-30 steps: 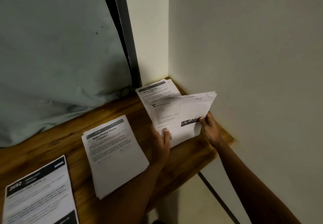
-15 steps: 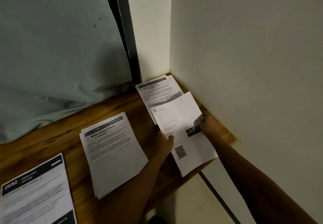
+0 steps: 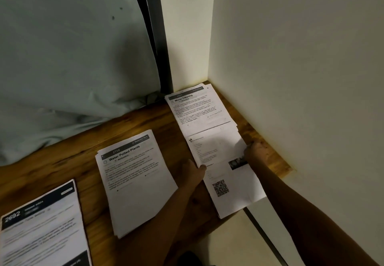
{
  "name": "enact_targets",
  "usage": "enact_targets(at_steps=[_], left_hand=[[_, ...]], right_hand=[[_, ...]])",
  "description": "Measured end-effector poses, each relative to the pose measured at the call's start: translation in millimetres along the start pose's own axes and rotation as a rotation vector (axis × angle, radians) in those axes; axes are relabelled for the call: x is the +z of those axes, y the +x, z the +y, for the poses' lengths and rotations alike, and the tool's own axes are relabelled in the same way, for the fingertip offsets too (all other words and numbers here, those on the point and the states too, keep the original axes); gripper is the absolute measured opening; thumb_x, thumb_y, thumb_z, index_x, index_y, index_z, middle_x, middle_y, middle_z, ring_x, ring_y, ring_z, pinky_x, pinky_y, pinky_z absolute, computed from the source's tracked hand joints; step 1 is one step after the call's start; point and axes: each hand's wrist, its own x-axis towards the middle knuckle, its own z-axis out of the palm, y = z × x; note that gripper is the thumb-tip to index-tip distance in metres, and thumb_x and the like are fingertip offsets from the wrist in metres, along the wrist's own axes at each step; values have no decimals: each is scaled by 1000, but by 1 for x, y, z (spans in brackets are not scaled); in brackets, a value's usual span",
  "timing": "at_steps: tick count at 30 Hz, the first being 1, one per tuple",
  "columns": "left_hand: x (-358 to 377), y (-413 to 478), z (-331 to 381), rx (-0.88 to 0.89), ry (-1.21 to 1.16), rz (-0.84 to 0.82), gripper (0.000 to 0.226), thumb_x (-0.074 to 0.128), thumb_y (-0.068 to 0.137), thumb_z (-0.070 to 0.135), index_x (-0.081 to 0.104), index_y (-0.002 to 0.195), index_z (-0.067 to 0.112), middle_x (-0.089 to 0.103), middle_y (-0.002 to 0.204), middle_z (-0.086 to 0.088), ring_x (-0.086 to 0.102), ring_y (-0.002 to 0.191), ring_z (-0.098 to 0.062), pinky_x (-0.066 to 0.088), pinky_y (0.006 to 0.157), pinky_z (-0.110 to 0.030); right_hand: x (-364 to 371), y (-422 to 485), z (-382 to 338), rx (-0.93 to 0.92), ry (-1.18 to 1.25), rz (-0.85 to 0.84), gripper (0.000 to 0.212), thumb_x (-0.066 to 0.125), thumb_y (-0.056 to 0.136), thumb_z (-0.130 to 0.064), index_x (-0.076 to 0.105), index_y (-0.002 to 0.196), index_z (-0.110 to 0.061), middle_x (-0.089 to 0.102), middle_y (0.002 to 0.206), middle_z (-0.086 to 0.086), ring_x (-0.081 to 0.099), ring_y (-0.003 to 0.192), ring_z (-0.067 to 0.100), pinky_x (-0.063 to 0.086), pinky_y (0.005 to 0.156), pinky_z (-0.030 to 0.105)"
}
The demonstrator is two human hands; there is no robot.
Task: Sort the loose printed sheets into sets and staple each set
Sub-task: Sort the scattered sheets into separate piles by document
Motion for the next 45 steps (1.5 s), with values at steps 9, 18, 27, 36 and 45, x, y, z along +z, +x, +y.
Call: enact_targets(at_steps=[9, 18, 27, 36, 45], left_hand=[[-59, 76, 51, -163, -267, 115, 64, 51, 95, 33, 23, 146, 7, 29, 151, -12, 33, 135, -31, 36, 103, -41], [-61, 143, 80, -142, -508, 75, 27, 55, 94, 17, 48, 119, 9, 54, 123, -11, 52, 112, -26, 41, 81, -30], [-53, 188, 87, -148, -429, 70, 25, 57, 84, 13, 62, 108, 10, 66, 102, -9, 63, 92, -26, 54, 86, -41], [-45, 178, 99, -94, -481, 173, 40, 43, 89, 0, 48, 126, 11, 58, 122, -10, 59, 106, -27, 53, 88, -41], [-61, 130, 116, 323, -330, 359, 30, 42, 99, 8, 40, 129, 5, 47, 137, -12, 50, 122, -27, 45, 80, -22]], right_hand=[[-6, 80, -72, -310, 61, -60, 39, 47, 93, -12, 47, 128, 4, 51, 123, 28, 50, 111, 43, 41, 95, 40], [30, 151, -120, -288, -97, -222, 71, 58, 85, -51, 48, 129, 3, 54, 128, 22, 51, 116, 38, 43, 99, 44], [51, 166, -143, -156, 237, -334, 63, 76, 75, -17, 49, 127, 6, 54, 129, 19, 53, 115, 37, 47, 96, 45], [49, 153, -145, -390, 444, -358, 45, 63, 80, -12, 55, 124, -19, 56, 119, 4, 54, 111, 27, 45, 96, 42], [10, 125, -158, -312, 766, -266, 26, 47, 86, 8, 45, 106, -9, 60, 106, 13, 58, 78, 17, 46, 50, 16]])
